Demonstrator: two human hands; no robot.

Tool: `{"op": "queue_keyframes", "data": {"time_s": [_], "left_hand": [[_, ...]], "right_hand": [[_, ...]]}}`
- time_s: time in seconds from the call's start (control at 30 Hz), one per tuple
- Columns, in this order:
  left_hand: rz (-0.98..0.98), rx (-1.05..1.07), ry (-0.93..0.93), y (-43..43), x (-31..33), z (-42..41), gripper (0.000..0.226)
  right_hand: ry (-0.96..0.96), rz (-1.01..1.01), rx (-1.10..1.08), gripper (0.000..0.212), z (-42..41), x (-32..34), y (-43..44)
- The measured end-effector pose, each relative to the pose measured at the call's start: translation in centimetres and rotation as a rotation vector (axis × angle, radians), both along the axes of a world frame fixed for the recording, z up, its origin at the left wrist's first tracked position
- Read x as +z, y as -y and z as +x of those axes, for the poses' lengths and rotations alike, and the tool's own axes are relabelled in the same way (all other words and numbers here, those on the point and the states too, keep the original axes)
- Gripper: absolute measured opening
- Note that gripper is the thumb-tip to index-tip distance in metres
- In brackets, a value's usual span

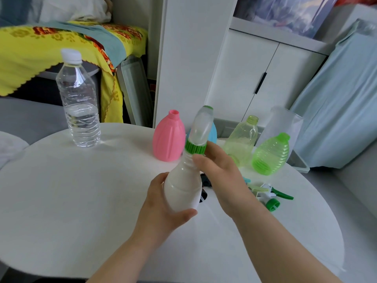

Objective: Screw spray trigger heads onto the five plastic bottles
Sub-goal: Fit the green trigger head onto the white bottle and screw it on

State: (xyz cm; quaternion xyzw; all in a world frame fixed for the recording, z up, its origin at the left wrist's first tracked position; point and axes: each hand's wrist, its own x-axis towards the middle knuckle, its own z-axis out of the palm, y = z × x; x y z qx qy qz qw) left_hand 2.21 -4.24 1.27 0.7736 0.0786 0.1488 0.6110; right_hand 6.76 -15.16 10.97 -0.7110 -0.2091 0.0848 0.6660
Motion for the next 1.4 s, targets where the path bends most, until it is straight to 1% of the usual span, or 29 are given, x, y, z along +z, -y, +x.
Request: {"op": "queue_keyframes", "data": {"time_s": [0.03, 0.07, 0.13, 0.17, 0.23, 0.3, 0.4, 0.5, 0.6, 0.67, 0.73, 0.77, 0.8, 0.83, 0.87, 0.9, 0.93, 1.0, 1.07, 1.1, 1.13, 1.17, 1.27, 1.33, 1.4], "left_hand": [[0.005, -0.005, -0.004, 0.0, 0.0, 0.0, 0.081], [0.011, -0.007, -0.005, 0.0, 0.0, 0.0, 0.082], [0.021, -0.004, -0.001, -0.1, -0.1, 0.0, 0.083], [0.023, -0.004, 0.000, -0.1, -0.1, -0.1, 0.083], [0.025, -0.008, 0.006, -0.2, -0.1, -0.1, 0.083], [0.024, -0.017, 0.013, -0.1, 0.0, 0.0, 0.083], [-0.002, -0.028, 0.011, -0.2, 0.1, 0.0, 0.080], [-0.030, -0.028, 0.009, -0.4, 0.2, 0.1, 0.077], [-0.024, -0.039, 0.017, -0.4, 0.2, 0.2, 0.078], [-0.020, -0.036, 0.019, -0.4, 0.2, 0.2, 0.079], [-0.022, -0.045, 0.012, -0.6, 0.1, 0.3, 0.079], [-0.022, -0.058, 0.007, -0.8, 0.1, 0.3, 0.078], [-0.018, -0.078, 0.001, -0.9, 0.1, 0.3, 0.078], [-0.011, -0.106, -0.004, -1.0, 0.1, 0.3, 0.077], [-0.003, -0.134, -0.004, -1.1, 0.2, 0.3, 0.076], [0.002, -0.152, -0.001, -1.1, 0.3, 0.3, 0.076], [0.003, -0.152, 0.003, -1.1, 0.4, 0.3, 0.075], [0.009, -0.116, 0.010, -1.1, 0.7, 0.3, 0.075], [0.022, -0.097, 0.023, -1.1, 0.8, 0.2, 0.078], [0.026, -0.100, 0.026, -1.1, 0.9, 0.1, 0.078], [0.020, -0.105, 0.024, -1.2, 1.0, 0.1, 0.078], [0.001, -0.112, 0.021, -1.3, 1.2, 0.0, 0.077], [-0.088, -0.153, 0.017, -2.0, 1.6, -0.1, 0.071], [-0.128, -0.190, 0.021, -2.3, 1.6, -0.1, 0.071], [-0.148, -0.223, 0.024, -2.3, 1.5, -0.3, 0.072]], "right_hand": [[0.007, 0.047, -0.015, 0.018, 0.1, 0.0, 0.1], [0.019, 0.078, -0.042, 0.017, 0.2, 0.0, 0.0], [0.056, 0.078, -0.126, 0.015, 0.4, -0.2, -0.3], [0.080, 0.056, -0.183, 0.017, 0.3, -0.3, -0.6], [0.123, 0.004, -0.295, 0.030, 0.3, -0.4, -1.2], [0.112, -0.032, -0.334, 0.036, 0.3, -0.4, -1.6], [0.042, -0.008, -0.242, 0.032, 0.2, -0.8, -1.2], [0.070, 0.039, -0.093, 0.025, -0.1, -0.7, -0.5], [0.103, 0.103, -0.142, 0.027, 0.3, -0.7, 0.0], [0.083, 0.130, -0.184, 0.024, 0.7, -0.8, 0.1], [0.020, 0.149, -0.169, 0.017, 1.0, -0.9, -0.1], [-0.031, 0.170, -0.125, 0.012, 1.1, -0.9, -0.2], [-0.081, 0.184, -0.064, 0.015, 1.3, -1.0, -0.1], [-0.122, 0.182, 0.010, 0.023, 1.3, -0.9, -0.1], [-0.136, 0.161, 0.076, 0.025, 1.3, -0.8, -0.1], [-0.130, 0.136, 0.104, 0.022, 1.3, -0.6, -0.2], [-0.113, 0.115, 0.095, 0.017, 1.3, -0.4, -0.2], [-0.098, 0.124, -0.030, 0.010, 1.3, -0.4, -0.5], [-0.107, 0.134, -0.188, 0.012, 1.6, -0.8, -0.9], [-0.117, 0.122, -0.221, 0.013, 1.7, -1.0, -1.0], [-0.138, 0.123, -0.199, 0.016, 1.7, -1.0, -1.1], [-0.171, 0.156, -0.129, 0.018, 1.7, -1.0, -1.0], [-0.261, 0.398, 0.128, 0.021, 1.8, -0.6, -0.3], [-0.234, 0.443, 0.166, 0.023, 1.9, -0.4, 0.0], [-0.169, 0.389, 0.121, 0.017, 1.9, -0.2, -0.1]]}}
